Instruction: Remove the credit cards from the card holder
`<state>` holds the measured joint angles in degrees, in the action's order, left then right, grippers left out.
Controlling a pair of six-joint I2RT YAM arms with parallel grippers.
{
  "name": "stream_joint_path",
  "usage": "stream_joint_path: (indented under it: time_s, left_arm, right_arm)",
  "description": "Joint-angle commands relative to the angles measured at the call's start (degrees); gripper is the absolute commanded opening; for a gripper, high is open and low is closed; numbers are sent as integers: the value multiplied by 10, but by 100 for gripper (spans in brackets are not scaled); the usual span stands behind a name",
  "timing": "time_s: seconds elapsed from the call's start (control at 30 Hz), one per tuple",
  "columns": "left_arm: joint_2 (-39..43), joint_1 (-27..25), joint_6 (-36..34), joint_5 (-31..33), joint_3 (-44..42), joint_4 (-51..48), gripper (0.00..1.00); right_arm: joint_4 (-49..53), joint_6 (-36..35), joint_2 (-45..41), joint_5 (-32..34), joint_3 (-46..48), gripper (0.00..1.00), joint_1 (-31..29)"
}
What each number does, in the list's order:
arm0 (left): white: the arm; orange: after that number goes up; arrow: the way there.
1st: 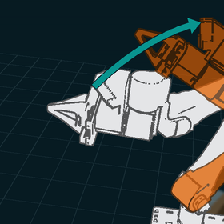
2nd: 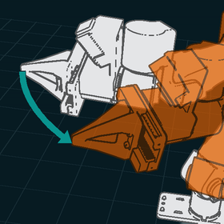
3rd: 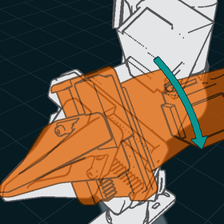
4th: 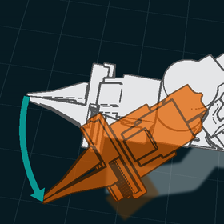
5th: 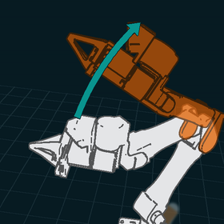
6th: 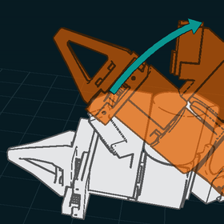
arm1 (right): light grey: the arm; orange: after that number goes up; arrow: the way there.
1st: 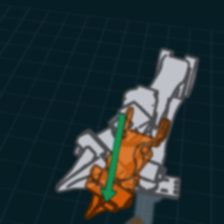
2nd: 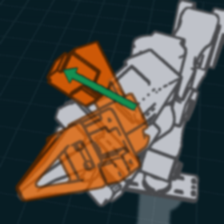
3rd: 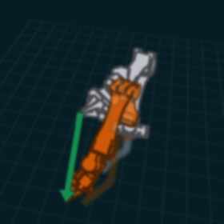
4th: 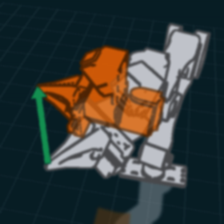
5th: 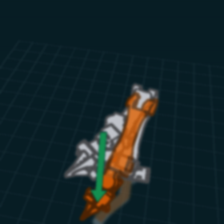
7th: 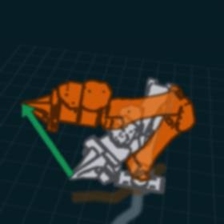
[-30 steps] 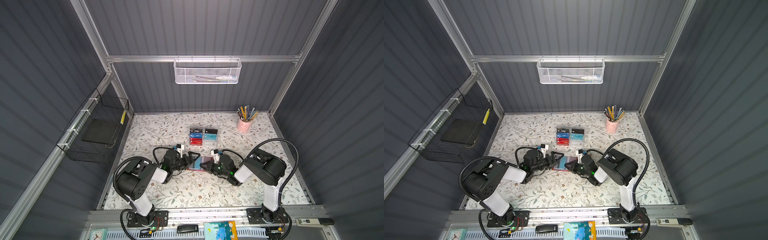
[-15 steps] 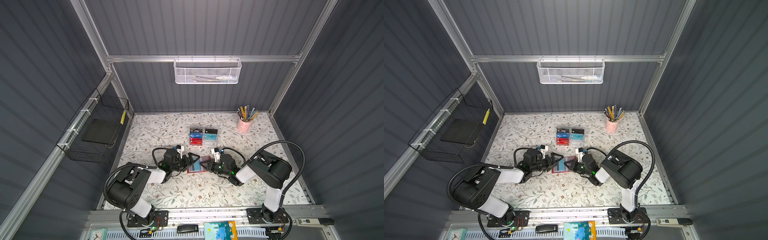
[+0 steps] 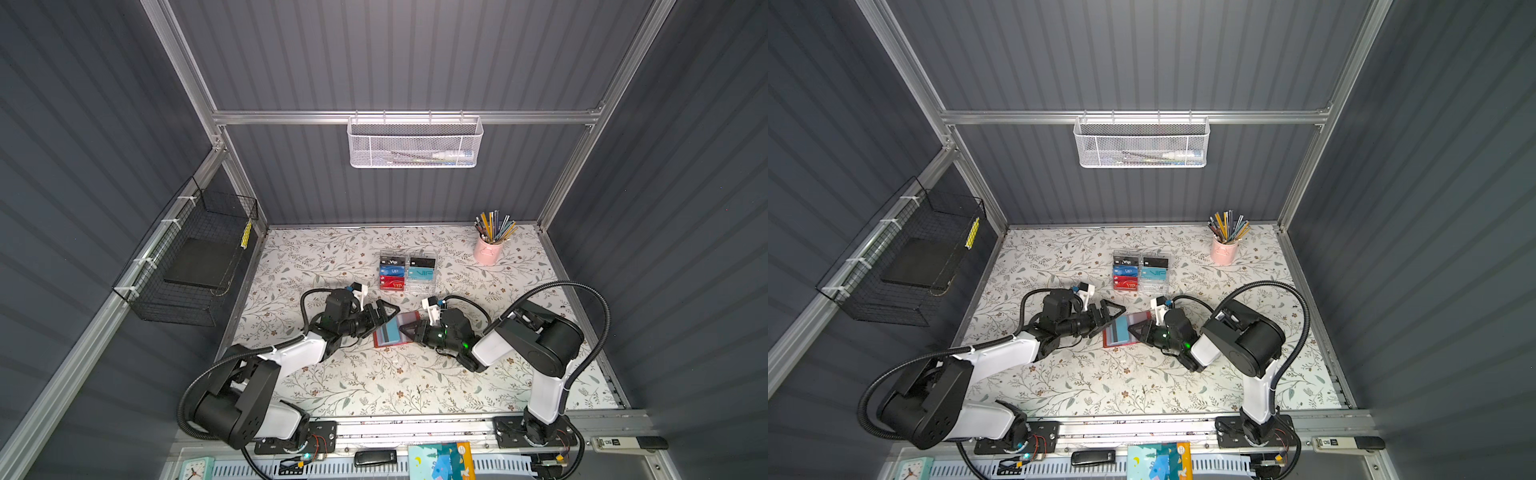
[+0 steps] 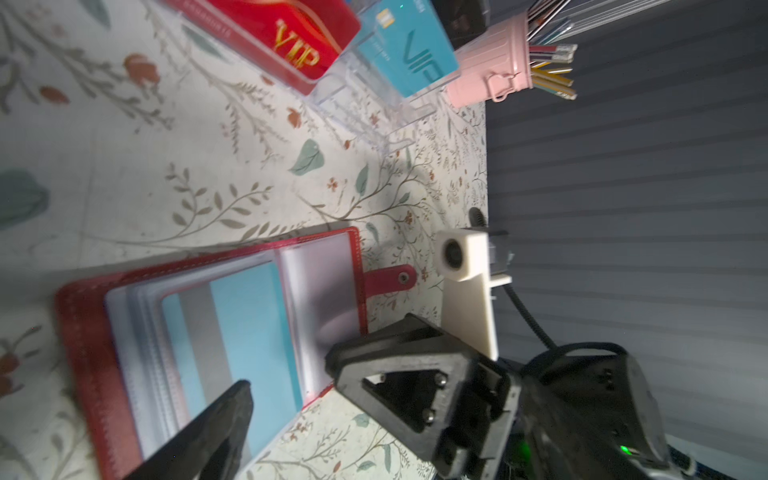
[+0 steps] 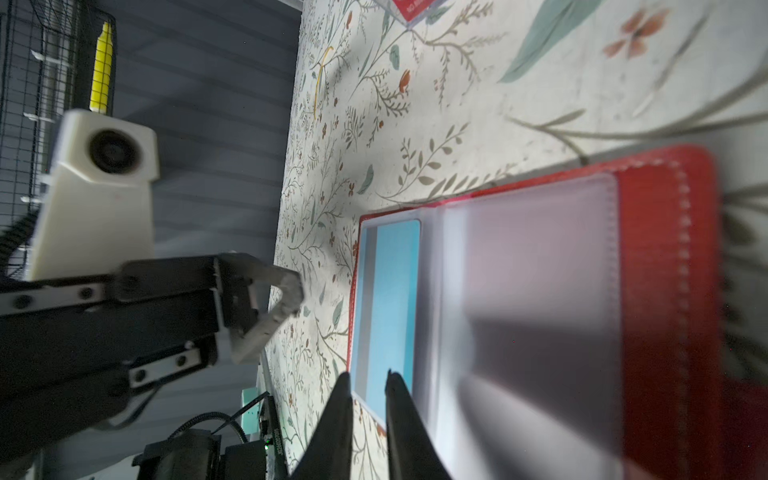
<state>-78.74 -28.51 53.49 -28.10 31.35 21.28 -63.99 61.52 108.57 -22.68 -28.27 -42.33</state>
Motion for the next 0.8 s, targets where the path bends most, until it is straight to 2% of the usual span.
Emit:
stream_joint_path:
  time_s: [0.0,0.4,0.53,0.77]
  left_arm:
    - [17,-1,-35,12,14,-73,100]
    - [-23,-1,-14,5,-27,-14,100]
    - [-29,-1,-14,4,-33,-6,100]
    - [-45,-1,1,6,-43,22,100]
  right_arm:
    - [14,-11,-2,-3,2,27,-5]
    - [0,-2,10,-5,5,56,-17]
    - [-11,2,20,-6,5,61,-21]
    - [-52,12,38,-13,5,60,-26]
